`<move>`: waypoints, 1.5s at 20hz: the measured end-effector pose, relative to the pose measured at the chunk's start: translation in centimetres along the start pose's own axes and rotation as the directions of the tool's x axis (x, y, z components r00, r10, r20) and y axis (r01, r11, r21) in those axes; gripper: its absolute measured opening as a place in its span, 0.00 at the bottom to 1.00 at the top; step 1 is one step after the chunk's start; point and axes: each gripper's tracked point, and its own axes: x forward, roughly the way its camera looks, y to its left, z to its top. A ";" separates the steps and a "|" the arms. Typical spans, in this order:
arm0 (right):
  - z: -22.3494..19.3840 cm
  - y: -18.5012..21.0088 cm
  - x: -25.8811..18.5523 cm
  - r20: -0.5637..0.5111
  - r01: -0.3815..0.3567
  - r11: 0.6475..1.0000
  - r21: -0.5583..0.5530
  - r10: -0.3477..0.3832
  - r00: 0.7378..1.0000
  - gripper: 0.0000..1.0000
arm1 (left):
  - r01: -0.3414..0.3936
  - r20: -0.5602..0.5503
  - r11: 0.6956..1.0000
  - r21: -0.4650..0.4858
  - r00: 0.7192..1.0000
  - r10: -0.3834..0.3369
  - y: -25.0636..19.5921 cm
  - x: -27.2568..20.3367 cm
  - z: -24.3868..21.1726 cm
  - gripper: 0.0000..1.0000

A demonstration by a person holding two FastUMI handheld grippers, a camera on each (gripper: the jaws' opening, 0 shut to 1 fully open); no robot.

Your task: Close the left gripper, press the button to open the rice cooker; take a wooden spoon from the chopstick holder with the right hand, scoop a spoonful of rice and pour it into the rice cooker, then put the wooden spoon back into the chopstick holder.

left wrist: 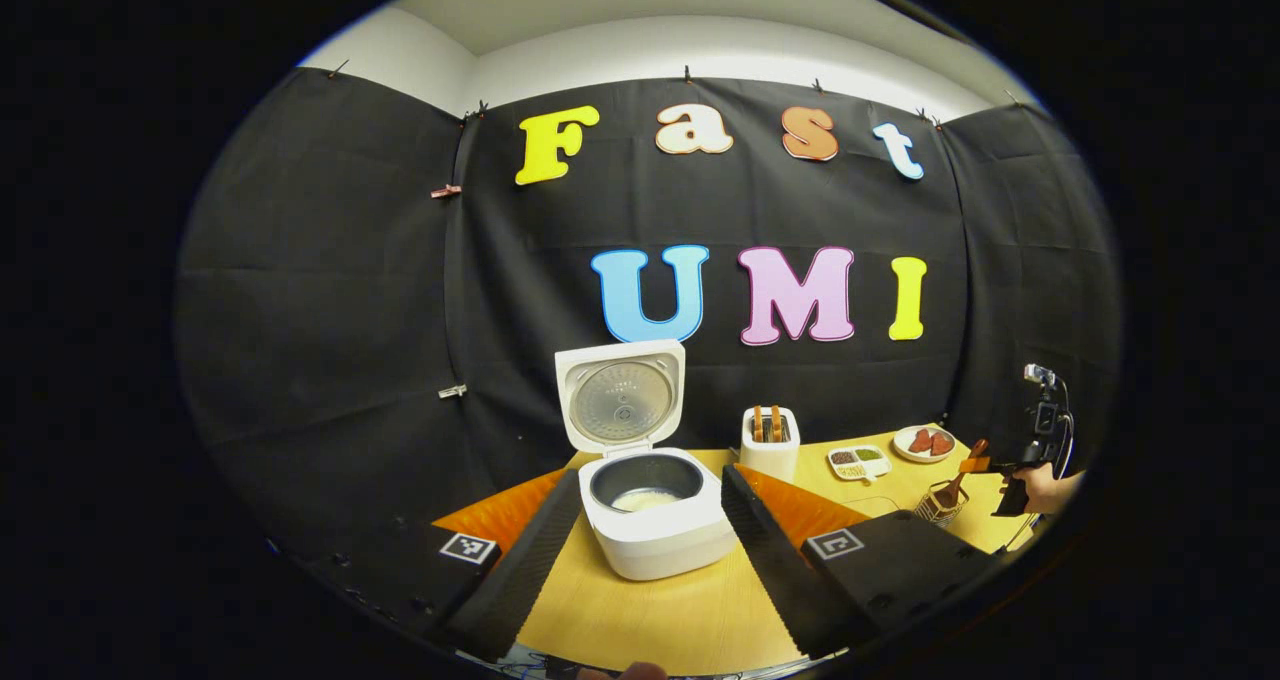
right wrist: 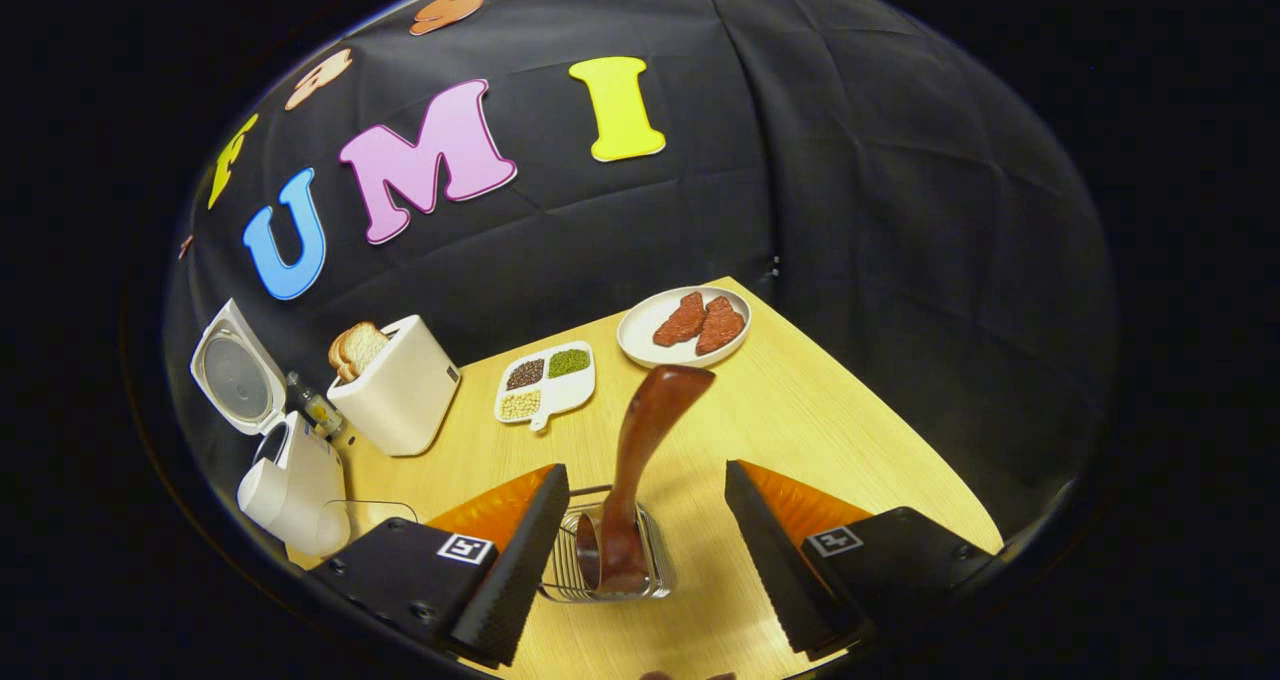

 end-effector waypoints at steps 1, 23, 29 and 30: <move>-0.2 -0.4 -1.1 0.006 0.010 1.000 0.010 -0.010 1.000 0.99 | 0.006 0.009 1.000 -0.004 1.000 -0.006 0.1 0.5 0.1 0.97; 3.8 1.2 -21.3 0.204 0.008 0.997 -0.076 0.008 0.979 0.98 | 0.022 0.413 0.998 -0.061 0.911 0.005 7.4 23.2 22.5 0.97; 3.4 1.3 -24.9 0.218 0.025 0.998 -0.055 -0.012 0.976 0.98 | 0.033 0.327 0.999 0.023 0.944 -0.038 6.5 33.0 20.8 0.98; 3.2 1.3 -25.3 0.218 0.029 0.998 -0.056 -0.016 0.976 0.99 | 0.029 0.304 0.999 0.021 0.952 -0.034 6.5 34.5 19.9 0.98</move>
